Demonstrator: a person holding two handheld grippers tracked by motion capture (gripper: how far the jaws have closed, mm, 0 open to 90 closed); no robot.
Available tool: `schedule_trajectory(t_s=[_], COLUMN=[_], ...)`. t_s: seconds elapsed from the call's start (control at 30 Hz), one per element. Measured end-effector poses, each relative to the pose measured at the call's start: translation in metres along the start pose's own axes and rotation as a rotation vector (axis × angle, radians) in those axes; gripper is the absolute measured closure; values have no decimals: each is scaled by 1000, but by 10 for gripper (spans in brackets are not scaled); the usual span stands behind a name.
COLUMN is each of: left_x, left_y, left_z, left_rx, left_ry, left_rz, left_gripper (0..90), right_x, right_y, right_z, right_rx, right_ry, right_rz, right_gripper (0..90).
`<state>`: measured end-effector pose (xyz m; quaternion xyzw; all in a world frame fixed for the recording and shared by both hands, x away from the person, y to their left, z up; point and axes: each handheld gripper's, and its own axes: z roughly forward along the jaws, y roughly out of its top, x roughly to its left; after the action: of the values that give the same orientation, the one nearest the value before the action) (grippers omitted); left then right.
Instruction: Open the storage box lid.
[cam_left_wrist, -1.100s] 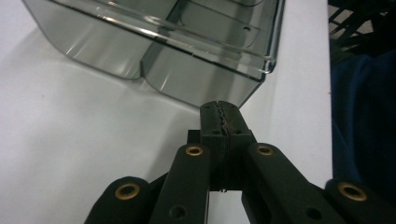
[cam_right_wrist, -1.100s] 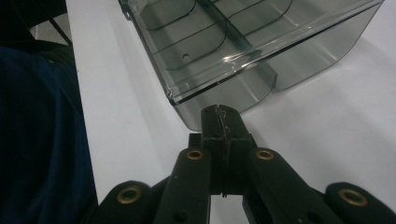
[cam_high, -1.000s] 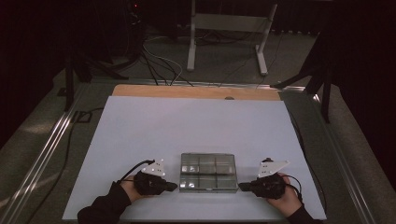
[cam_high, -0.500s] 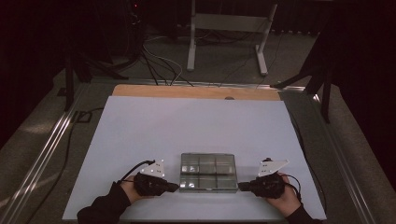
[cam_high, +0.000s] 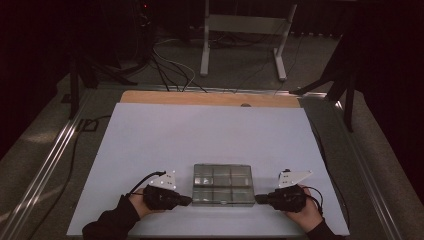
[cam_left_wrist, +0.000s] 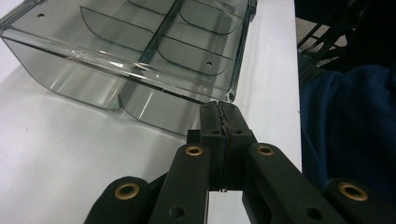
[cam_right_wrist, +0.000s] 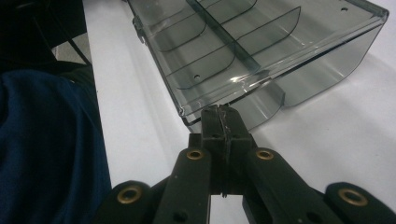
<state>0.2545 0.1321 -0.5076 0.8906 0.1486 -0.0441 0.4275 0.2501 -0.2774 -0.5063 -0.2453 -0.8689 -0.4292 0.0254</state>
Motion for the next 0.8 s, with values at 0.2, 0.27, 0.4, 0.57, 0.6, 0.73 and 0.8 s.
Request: schedule_trajectory(t_s=[0.2, 0.27, 0.4, 0.57, 0.6, 0.73, 0.8], left_x=[-1, -1, -2, -2, -3, -2, -3], left_y=[2, 2, 4, 6, 6, 8, 9], left_z=[-1, -1, -2, -3, -3, -3, -3], left_rx=[-10, -13, -24, -35, -39, -48, -55], left_ry=[-2, 0, 8, 18, 17, 19, 25], left_rz=[2, 5, 4, 8, 2, 12, 13], left_gripper=[900, 900, 900, 900, 900, 900, 900], right_x=[0, 0, -1, -2, -2, -4, -4], right_y=[1, 1, 1, 0, 0, -1, -1], right_z=[-2, -2, -2, -2, -2, -3, -3], right_rx=[-18, -22, -32, -45, -50, -68, -76], right_ry=[-1, -1, -9, -20, -25, -21, -32], right_rz=[6, 9, 12, 27, 30, 52, 60], right_gripper=[896, 895, 856, 719, 703, 628, 591])
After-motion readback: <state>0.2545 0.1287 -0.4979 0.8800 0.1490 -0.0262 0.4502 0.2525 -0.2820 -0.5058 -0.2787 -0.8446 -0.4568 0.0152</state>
